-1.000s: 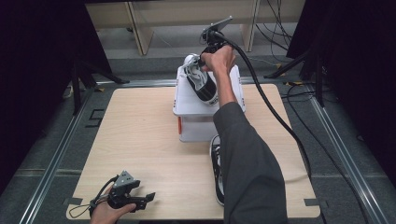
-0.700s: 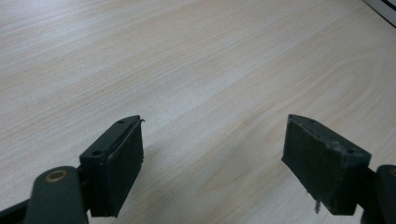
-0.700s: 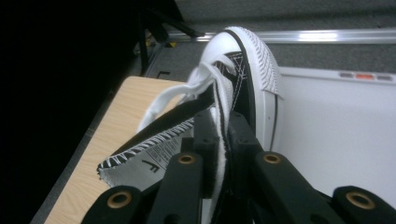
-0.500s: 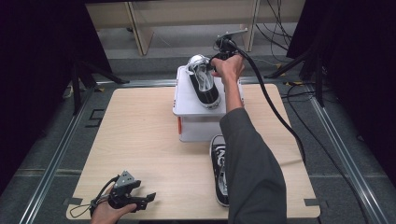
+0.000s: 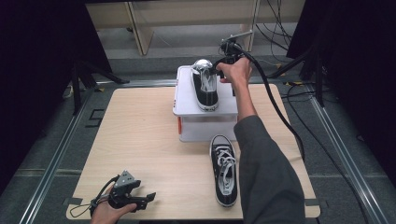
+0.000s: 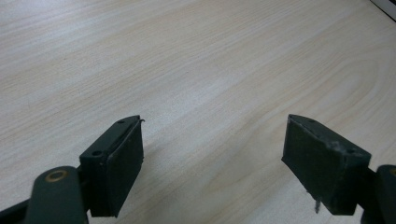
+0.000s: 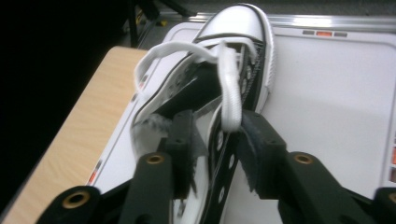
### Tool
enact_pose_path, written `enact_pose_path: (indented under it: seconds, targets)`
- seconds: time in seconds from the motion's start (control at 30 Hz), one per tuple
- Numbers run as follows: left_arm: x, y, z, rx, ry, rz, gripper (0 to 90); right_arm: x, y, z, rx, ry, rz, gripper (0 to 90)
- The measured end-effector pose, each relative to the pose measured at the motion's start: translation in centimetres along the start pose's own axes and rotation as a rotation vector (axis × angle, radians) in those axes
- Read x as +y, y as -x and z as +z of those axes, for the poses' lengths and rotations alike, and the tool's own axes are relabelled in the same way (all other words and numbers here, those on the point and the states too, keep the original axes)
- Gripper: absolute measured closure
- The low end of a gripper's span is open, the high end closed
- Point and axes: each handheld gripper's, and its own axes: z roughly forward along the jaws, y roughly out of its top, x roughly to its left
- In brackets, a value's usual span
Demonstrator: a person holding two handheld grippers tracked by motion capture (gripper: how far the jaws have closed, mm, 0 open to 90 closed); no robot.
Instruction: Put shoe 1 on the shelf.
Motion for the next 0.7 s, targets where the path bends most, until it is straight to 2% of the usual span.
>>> enact_pose_path:
  seconds: [0.03,0.1,0.17,0.2,0.27,0.33,0.43,0.6,0.63,0.7]
  targets:
    - [0.0,0.0,0.0,0.004,-0.007,-0.001,19.7,-0.1,-0.3,-0.5,0.011,-0.001,-0.002,65.4]
    - [0.0,0.1,0.1,0.001,-0.004,-0.003,19.7,-0.3,-0.9,-1.7,0.048,-0.004,-0.038,65.0]
    - [0.0,0.3,0.2,0.002,-0.003,0.004,19.7,-0.7,-1.3,-2.7,0.09,0.009,-0.103,64.9]
    - [0.0,0.3,0.2,0.003,-0.004,0.006,19.7,-0.9,-1.7,-3.2,0.117,0.012,-0.116,65.0]
    - [0.0,0.3,0.2,0.003,-0.009,0.006,19.7,-1.5,-2.5,-3.9,0.159,-0.006,-0.173,65.8]
    - [0.0,0.2,0.2,0.004,-0.018,0.002,19.7,-2.3,-3.1,-4.4,0.198,-0.022,-0.203,66.4]
    - [0.0,0.2,0.2,0.002,-0.008,-0.01,19.7,-3.2,-3.8,-4.4,0.209,-0.058,-0.243,67.7]
    - [0.0,-0.1,0.1,0.008,-0.011,-0.002,19.7,-3.8,-4.4,-3.0,0.198,-0.113,-0.312,70.9]
    - [-0.1,-0.1,0.2,0.006,-0.01,-0.007,19.7,-3.8,-4.6,-2.8,0.186,-0.126,-0.301,72.2]
    - [-0.1,0.0,0.3,0.004,-0.009,-0.022,19.7,-3.8,-4.6,-2.2,0.173,-0.141,-0.319,74.2]
